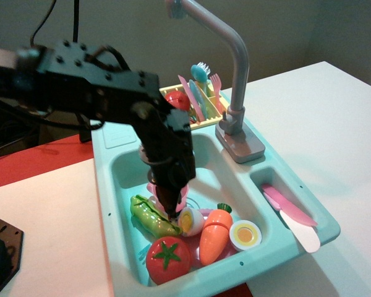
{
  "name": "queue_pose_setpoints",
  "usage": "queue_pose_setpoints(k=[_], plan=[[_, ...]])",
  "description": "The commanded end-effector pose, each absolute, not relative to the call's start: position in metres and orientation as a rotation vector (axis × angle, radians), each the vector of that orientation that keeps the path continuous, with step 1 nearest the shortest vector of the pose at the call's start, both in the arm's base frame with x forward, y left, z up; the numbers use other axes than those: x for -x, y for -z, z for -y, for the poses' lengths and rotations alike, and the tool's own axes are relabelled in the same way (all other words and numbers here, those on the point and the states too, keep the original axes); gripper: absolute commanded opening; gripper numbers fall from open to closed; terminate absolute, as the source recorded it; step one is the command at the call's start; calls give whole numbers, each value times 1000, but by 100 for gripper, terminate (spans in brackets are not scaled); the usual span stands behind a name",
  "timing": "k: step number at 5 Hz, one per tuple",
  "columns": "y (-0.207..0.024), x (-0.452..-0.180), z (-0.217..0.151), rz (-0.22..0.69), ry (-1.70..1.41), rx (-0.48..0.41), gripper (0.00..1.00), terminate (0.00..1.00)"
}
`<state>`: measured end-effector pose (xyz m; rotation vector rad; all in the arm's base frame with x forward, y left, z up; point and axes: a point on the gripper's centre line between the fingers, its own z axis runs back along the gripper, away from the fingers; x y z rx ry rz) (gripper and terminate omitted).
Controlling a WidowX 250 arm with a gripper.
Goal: Put cup from counter to sink
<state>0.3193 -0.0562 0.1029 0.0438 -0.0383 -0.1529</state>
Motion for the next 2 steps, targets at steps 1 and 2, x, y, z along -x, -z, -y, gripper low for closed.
queue_pose_setpoints(k=[1,2], plan=[[-141,-322,46,109,134,-41,100,0],[-192,-332,25,203,108,-65,100,100]])
